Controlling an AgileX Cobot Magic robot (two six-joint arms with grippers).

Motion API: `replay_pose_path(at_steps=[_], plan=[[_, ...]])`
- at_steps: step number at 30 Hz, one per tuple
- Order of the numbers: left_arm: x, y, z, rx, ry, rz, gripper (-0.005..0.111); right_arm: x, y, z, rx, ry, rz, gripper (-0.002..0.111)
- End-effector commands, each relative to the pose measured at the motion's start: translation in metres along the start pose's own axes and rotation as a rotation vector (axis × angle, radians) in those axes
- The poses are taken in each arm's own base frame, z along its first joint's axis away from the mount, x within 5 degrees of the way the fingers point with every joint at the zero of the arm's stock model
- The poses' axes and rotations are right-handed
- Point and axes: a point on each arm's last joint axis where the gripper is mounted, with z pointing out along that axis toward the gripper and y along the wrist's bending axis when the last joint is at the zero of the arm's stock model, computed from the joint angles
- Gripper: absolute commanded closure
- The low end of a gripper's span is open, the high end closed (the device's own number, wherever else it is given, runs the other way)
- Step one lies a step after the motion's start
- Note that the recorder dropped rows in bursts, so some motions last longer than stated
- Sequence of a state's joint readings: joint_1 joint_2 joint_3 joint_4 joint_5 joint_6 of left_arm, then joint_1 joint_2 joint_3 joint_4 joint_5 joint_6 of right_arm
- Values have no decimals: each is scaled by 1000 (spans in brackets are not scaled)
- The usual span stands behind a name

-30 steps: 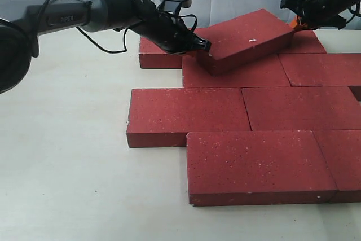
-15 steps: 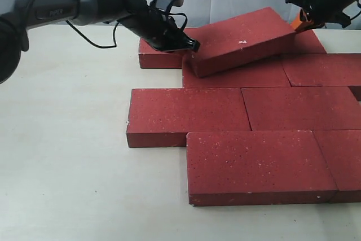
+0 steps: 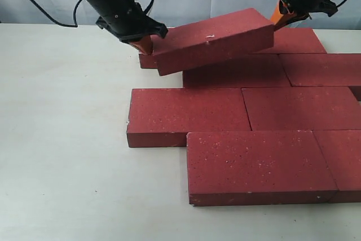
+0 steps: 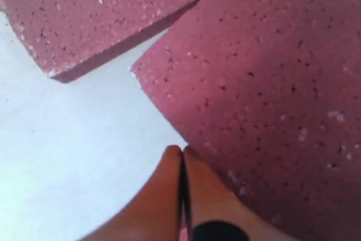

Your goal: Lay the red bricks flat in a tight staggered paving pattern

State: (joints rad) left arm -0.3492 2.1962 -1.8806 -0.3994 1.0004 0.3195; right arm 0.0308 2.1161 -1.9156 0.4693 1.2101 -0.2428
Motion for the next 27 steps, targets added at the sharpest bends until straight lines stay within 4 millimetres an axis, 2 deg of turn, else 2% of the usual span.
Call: replay_pose_path(at_steps=[1, 5, 8, 13, 19, 27], plan=[[4, -12, -12, 42, 2, -18, 107, 6, 42, -7, -70, 1, -18, 109], [19, -7, -23, 21, 20, -33, 107, 11, 77, -1, -91, 23, -58, 109], [34, 13, -39, -30, 17, -69, 107, 18, 104, 10, -109, 53, -103, 109], [52, 36, -57, -71, -12, -131, 107, 24, 128, 19, -127, 81, -136, 109], [73, 68, -70, -119, -40, -210, 107, 36, 159, 39, -155, 136, -186, 109], [91, 104, -80, -178, -118, -327, 107, 37, 198, 72, -181, 7, -209, 109]])
